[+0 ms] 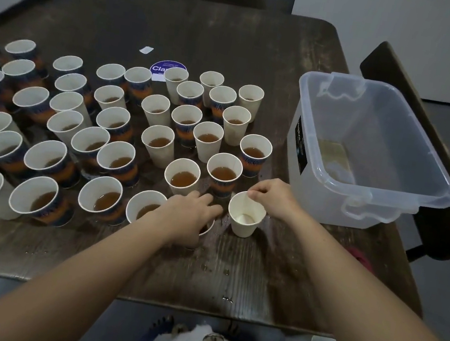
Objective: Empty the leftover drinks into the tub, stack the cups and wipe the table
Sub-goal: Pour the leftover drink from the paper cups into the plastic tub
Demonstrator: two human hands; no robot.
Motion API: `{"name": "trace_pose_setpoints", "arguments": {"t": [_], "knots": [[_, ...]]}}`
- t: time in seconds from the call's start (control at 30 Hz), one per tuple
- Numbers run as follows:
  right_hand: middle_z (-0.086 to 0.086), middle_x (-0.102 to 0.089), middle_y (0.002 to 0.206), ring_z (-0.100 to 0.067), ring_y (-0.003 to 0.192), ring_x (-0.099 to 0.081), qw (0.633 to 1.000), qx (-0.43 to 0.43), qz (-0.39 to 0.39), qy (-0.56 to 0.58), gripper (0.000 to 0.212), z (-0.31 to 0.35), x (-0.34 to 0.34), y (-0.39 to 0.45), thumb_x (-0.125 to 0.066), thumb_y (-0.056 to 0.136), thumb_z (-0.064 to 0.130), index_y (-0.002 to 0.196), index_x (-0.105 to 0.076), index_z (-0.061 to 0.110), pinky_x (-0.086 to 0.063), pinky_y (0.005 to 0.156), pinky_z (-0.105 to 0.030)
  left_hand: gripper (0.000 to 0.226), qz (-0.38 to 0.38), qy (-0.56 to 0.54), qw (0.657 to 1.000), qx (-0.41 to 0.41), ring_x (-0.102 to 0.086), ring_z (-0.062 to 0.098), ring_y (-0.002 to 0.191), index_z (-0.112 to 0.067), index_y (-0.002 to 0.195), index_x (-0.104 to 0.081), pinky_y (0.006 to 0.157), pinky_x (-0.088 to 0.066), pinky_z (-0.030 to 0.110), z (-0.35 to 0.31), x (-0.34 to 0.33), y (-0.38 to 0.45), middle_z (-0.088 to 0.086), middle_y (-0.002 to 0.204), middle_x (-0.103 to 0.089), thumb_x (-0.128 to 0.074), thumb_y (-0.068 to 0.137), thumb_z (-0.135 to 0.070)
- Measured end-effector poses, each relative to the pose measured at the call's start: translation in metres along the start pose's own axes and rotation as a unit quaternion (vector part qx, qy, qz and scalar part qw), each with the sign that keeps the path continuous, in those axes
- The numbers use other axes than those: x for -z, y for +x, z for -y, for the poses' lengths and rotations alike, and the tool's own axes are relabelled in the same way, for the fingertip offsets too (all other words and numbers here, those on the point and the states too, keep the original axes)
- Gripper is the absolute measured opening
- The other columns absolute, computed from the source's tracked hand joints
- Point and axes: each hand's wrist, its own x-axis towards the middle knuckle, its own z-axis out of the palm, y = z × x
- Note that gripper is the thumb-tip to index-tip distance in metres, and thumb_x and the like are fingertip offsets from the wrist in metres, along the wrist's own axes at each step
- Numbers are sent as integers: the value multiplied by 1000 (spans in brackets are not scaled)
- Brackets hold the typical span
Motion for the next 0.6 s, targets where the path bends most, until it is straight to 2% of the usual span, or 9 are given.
{"name": "trace_pose_setpoints", "arguments": {"t": [0.13, 0.23, 0.33, 0.4, 0.47, 0.5, 0.57, 0.6], "knots": [[-2, -65, 120, -11, 100, -52, 1000, -3, 11, -6, 23, -1, 2, -2, -59, 96, 27, 111, -72, 15, -42, 83, -27, 63, -8, -27, 1000, -2, -45, 20, 112, -27, 135, -37, 69, -39, 27, 1, 12, 5, 1, 126, -45, -68, 82, -40], [-4, -64, 125, -16, 107, -56, 1000, 5, 19, -22, 30, 2, 7, -6, -57, 98, 32, 119, -68, 14, -43, 86, -28, 62, -21, -54, 998, 3, -46, 22, 110, -26, 128, -42, 76, -44, 31, 5, 35, 7, 1, 124, -47, -72, 76, -38], [-8, -66, 118, -23, 108, -58, 997, 36, -8, -74, 30, 17, 19, -10, -54, 99, 33, 116, -70, 14, -44, 85, -31, 63, -58, -67, 996, 12, -46, 23, 113, -24, 127, -42, 79, -46, 35, 7, 69, 8, 0, 123, -47, -73, 74, -35], [-9, -67, 104, -25, 101, -59, 993, 64, -58, -80, 29, 32, 31, -14, -51, 100, 34, 104, -72, 15, -40, 76, -29, 65, -94, -95, 991, 17, -48, 24, 110, -21, 124, -43, 81, -50, 40, 8, 93, 11, 1, 119, -49, -76, 70, -36], [-7, -64, 95, -24, 94, -59, 992, 78, -95, 8, 36, 48, 44, -20, -47, 100, 43, 90, -70, 17, -40, 74, -31, 67, -119, -137, 983, 22, -51, 24, 104, -18, 121, -44, 81, -50, 41, 10, 113, 16, 2, 114, -52, -80, 66, -32], [-7, -65, 98, -23, 93, -60, 990, 70, -81, 90, 42, 52, 50, -22, -46, 98, 52, 96, -69, 17, -44, 76, -34, 67, -129, -157, 979, 23, -53, 23, 101, -17, 120, -45, 80, -51, 42, 11, 123, 20, 2, 111, -53, -81, 65, -29], [-7, -64, 108, -23, 96, -61, 969, 24, 36, 242, 66, 58, 61, -25, -45, 84, 74, 118, -63, 21, -48, 77, -36, 65, -145, -186, 972, 12, -56, 22, 95, -16, 117, -45, 77, -53, 40, 11, 140, 28, 2, 106, -54, -81, 64, -25], [-7, -64, 113, -25, 100, -61, 953, 1, 94, 289, 75, 59, 66, -26, -46, 75, 81, 122, -60, 24, -49, 80, -37, 65, -155, -193, 969, 1, -56, 21, 94, -17, 117, -45, 76, -53, 39, 11, 149, 33, 1, 106, -54, -81, 64, -24]]}}
